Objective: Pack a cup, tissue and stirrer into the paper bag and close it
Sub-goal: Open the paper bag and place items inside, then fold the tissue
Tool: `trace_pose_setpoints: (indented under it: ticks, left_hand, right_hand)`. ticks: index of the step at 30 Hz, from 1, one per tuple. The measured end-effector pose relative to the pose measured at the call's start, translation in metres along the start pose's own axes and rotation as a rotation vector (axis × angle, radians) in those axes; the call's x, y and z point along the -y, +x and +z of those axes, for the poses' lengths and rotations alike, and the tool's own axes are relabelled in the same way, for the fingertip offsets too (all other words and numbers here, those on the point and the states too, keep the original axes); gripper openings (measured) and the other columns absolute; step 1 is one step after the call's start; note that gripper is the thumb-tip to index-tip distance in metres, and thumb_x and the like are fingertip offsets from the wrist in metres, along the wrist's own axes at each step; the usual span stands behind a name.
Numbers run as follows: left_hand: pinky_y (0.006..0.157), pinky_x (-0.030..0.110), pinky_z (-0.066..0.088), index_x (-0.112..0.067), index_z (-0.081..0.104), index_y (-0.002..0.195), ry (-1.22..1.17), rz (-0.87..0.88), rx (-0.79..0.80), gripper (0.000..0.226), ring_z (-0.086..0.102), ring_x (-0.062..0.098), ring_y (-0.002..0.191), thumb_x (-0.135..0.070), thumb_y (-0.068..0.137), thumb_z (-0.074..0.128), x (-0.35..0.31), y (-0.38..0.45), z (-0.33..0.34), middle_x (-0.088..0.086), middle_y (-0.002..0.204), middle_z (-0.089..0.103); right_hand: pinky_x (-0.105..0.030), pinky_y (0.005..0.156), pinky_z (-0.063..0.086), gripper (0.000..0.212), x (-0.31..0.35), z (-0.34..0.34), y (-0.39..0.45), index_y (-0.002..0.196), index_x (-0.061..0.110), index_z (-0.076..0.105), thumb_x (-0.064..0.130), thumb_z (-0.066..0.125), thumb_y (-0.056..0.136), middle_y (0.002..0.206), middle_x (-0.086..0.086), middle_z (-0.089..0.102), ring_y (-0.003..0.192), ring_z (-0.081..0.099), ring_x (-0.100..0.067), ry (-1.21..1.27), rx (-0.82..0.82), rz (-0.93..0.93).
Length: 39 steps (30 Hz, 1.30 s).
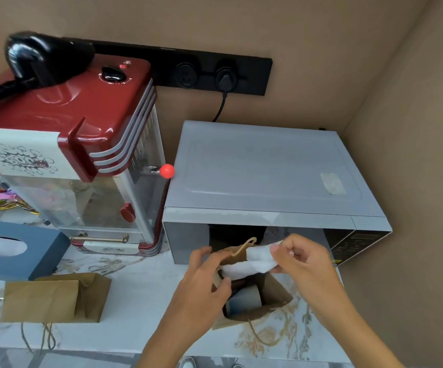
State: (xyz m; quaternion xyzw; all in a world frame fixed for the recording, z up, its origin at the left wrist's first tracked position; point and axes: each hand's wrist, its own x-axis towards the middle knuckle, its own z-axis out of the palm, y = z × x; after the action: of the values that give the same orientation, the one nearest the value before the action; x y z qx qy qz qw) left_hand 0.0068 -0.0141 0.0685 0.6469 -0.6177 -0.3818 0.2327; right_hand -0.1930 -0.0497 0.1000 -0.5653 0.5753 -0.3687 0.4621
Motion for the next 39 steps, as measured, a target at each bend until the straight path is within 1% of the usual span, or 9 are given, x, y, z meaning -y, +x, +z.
trace_pose_setpoints:
  ticks: [5,8,10,14,18,24,29,33,39]
  left_hand:
    - [0.101,0.023,0.045,-0.05,0.06,0.104,-0.036,0.068,-0.071,0.032,0.05,0.005,0.116,-0.021,0.092,0.058,-0.009,-0.009,-0.013,-0.02,0.137,0.028]
    - [0.09,0.003,0.04,-0.044,0.063,0.087,-0.056,0.19,-0.326,0.044,0.053,-0.004,0.108,-0.001,0.087,0.06,-0.024,-0.009,-0.03,-0.025,0.123,0.045]
    - [0.085,0.001,0.042,-0.043,0.064,0.096,-0.157,0.284,-0.406,0.035,0.056,-0.004,0.109,-0.01,0.088,0.06,-0.043,-0.007,-0.041,-0.026,0.118,0.056]
    - [0.089,0.022,0.05,-0.042,0.059,0.119,-0.485,0.297,-0.023,0.039,0.061,0.002,0.112,-0.037,0.081,0.067,-0.087,0.004,-0.051,-0.021,0.119,0.067]
    - [0.073,0.038,0.063,-0.025,0.075,0.097,-0.572,0.237,0.064,0.014,0.075,0.019,0.086,-0.03,0.084,0.071,-0.106,0.01,-0.045,-0.003,0.096,0.079]
    - [0.056,0.024,0.059,-0.027,0.077,0.086,-0.739,0.162,-0.111,0.018,0.076,0.016,0.072,-0.038,0.074,0.07,-0.104,0.01,-0.04,-0.003,0.084,0.08]
    - [0.065,0.039,0.063,-0.031,0.07,0.102,-0.802,0.125,-0.206,0.024,0.076,0.021,0.08,-0.017,0.082,0.073,-0.101,0.005,-0.04,0.0,0.092,0.08]
    - [0.065,0.039,0.064,-0.045,0.054,0.116,-0.899,0.171,-0.208,0.061,0.076,0.025,0.085,-0.021,0.066,0.081,-0.097,-0.006,-0.046,0.002,0.096,0.08]
    - [0.073,0.041,0.063,-0.057,0.05,0.118,-0.753,0.255,-0.238,0.073,0.076,0.026,0.082,-0.015,0.069,0.085,-0.088,-0.015,-0.052,0.007,0.086,0.08]
  right_hand:
    - [-0.03,0.057,0.042,0.012,0.015,-0.022,-0.013,0.079,0.018,0.057,0.015,0.067,0.073,0.068,0.004,0.058,0.063,0.054,-0.01,0.194,-0.118,-0.12]
    - [-0.036,0.062,0.044,0.023,0.033,-0.038,-0.014,0.091,0.019,0.059,0.008,0.063,0.072,0.082,0.002,0.064,0.074,0.059,-0.018,0.37,-0.084,-0.206]
    - [-0.03,0.057,0.045,0.029,0.048,-0.046,-0.01,0.098,0.017,0.059,0.002,0.06,0.074,0.082,-0.001,0.063,0.069,0.057,-0.02,0.502,-0.004,-0.242]
    - [-0.027,0.055,0.049,0.035,0.076,-0.049,0.001,0.106,0.014,0.059,-0.005,0.052,0.077,0.08,0.0,0.063,0.068,0.06,-0.017,0.64,0.089,-0.24]
    - [-0.035,0.06,0.054,0.026,0.092,-0.039,0.006,0.102,0.012,0.06,0.002,0.058,0.079,0.085,-0.004,0.069,0.076,0.067,-0.02,0.674,0.079,-0.192]
    - [-0.038,0.076,0.061,0.036,0.087,-0.026,-0.005,0.111,0.017,0.064,0.031,0.072,0.079,0.104,-0.01,0.076,0.095,0.073,-0.029,0.557,0.114,-0.074]
    - [-0.029,0.068,0.06,0.053,0.074,-0.014,-0.019,0.115,0.042,0.06,0.013,0.078,0.075,0.082,-0.01,0.074,0.077,0.072,-0.021,0.464,-0.03,-0.189]
    - [-0.019,0.066,0.057,0.03,0.072,-0.012,-0.026,0.092,0.034,0.074,0.008,0.074,0.076,0.085,-0.004,0.071,0.076,0.068,-0.018,0.254,-0.161,-0.251]
    - [-0.01,0.063,0.05,0.034,0.072,-0.013,-0.031,0.088,0.031,0.074,0.0,0.075,0.075,0.078,0.007,0.067,0.067,0.06,-0.003,0.167,-0.195,-0.296]
